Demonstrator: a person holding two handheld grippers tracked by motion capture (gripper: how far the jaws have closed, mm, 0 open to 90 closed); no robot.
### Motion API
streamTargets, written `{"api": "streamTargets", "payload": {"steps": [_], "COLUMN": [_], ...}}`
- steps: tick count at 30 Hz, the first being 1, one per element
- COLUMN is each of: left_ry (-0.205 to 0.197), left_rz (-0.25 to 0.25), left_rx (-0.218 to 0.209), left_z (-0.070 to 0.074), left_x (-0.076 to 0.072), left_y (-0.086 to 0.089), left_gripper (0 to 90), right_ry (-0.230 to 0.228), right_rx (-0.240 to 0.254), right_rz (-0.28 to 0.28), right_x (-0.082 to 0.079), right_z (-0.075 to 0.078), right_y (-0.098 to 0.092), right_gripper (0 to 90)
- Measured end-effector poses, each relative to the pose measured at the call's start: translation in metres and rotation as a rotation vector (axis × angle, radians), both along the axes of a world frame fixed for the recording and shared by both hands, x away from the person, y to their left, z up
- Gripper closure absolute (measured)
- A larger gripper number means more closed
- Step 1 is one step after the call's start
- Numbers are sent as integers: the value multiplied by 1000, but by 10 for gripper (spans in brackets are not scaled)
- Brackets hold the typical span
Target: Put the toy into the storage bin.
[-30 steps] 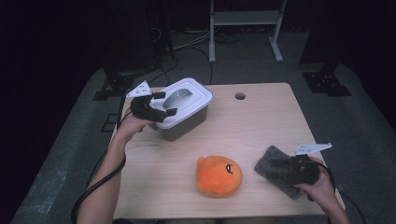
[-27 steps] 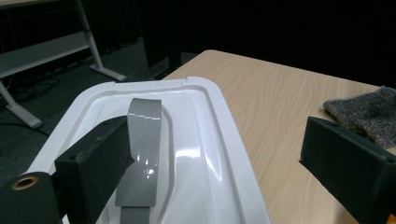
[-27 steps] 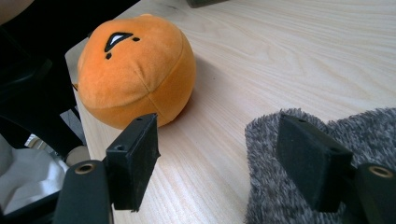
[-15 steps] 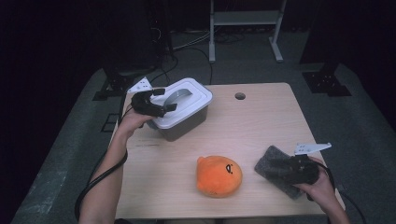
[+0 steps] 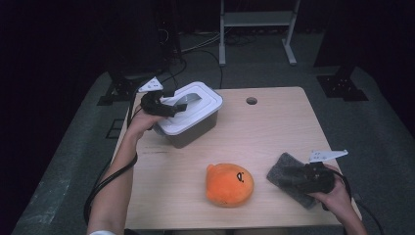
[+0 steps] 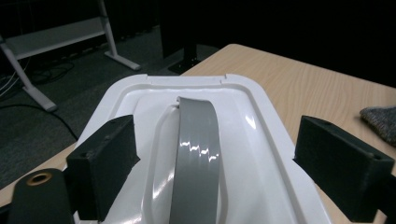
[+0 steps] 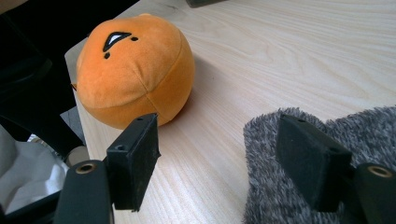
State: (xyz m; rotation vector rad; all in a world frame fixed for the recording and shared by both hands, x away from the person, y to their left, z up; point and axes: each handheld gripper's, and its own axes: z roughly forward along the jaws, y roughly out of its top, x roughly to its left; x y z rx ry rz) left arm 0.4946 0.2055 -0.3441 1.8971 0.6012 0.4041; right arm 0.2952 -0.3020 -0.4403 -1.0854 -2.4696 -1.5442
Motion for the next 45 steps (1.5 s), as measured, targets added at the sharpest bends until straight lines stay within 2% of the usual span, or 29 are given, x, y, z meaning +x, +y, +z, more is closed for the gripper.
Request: {"api": "streamTargets", "payload": {"steps": [7,13,20,23,25,30,33,37,42,45], "left_ry": [11,7,29,36,36,57,54,53,51,49], "left_rz": [6,18,19,17,14,27,12,8,-1,0], "left_rx": [42,58,79,101,109,136,141,179,185,196], "left_z": [2,4,3,3,3,2,2,0,-1,0], "left_x": [4,8,12,14,14,17,17,17,17,16], "left_y": [-3,-3,-6,-8,-9,-10,-10,-12,-13,-14], "left_gripper": [158,244,304,336,387,440,517,592,659,664], "right_ry": [-2,-4,-3,-5,-6,-9,-9,-6,-9,-10], "right_rx": [-1,1,4,4,5,7,9,12,12,13], "right_rz": [6,9,12,15,16,16,15,14,16,17], "right_x": [0,1,1,1,1,1,1,1,1,1], "right_z": [0,1,1,1,1,1,2,2,2,2], "right_y": [2,2,2,3,3,3,3,2,2,2], "right_gripper": [292,292,292,292,292,292,292,292,292,292]}}
